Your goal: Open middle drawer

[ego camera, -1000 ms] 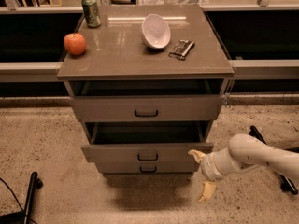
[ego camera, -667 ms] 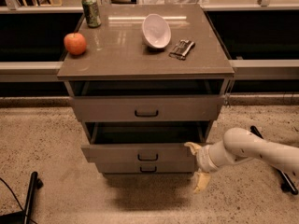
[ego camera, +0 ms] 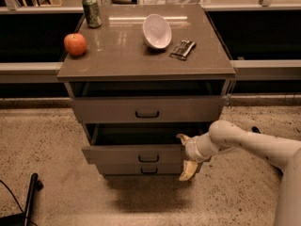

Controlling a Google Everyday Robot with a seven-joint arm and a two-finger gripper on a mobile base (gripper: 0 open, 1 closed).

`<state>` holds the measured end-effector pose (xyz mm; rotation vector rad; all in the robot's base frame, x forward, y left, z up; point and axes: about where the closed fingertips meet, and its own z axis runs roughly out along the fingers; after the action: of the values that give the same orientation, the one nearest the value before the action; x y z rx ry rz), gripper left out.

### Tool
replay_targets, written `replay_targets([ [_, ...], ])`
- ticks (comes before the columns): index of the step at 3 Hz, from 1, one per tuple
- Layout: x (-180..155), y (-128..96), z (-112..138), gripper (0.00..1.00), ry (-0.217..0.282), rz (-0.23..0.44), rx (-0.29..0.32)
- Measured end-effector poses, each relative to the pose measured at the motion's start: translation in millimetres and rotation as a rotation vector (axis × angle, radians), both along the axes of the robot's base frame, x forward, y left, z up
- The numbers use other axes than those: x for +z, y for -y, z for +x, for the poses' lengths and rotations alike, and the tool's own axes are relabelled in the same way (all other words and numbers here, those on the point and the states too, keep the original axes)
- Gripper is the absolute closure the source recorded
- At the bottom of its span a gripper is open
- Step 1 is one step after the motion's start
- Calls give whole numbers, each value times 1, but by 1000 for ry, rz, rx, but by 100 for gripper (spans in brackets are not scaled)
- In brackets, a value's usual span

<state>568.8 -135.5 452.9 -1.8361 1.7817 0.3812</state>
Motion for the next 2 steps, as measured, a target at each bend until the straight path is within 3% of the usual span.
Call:
replay_targets([
  [1,-22,0,14,11,-27,5,-29],
  [2,-31,5,20,31,-39,3,-51],
])
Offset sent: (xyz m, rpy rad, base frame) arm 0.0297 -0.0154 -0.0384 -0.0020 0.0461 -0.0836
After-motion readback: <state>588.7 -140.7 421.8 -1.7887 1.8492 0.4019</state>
